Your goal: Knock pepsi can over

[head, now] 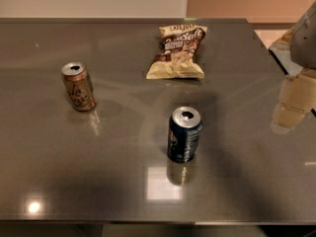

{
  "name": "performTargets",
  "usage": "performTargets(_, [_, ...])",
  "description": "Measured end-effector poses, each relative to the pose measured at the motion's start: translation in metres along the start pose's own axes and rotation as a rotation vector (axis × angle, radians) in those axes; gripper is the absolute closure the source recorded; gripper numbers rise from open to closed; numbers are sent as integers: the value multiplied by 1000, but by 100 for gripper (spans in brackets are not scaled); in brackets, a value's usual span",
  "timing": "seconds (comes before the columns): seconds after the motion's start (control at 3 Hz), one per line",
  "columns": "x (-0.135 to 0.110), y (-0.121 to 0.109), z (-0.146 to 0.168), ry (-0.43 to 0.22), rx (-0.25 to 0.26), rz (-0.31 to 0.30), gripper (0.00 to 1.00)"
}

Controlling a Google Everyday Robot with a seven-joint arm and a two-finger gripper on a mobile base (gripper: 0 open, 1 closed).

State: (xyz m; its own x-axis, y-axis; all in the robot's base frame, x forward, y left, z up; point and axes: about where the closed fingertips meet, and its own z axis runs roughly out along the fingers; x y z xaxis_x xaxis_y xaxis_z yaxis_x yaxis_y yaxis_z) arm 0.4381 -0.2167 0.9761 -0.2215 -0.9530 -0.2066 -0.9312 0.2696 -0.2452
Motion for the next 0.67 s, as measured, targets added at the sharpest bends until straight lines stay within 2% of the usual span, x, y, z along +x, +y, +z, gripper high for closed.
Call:
performTargets(0.33, [0, 0, 0, 0, 0, 0, 0])
performTargets(0.67, [-5, 5, 2, -34, -18, -33, 0])
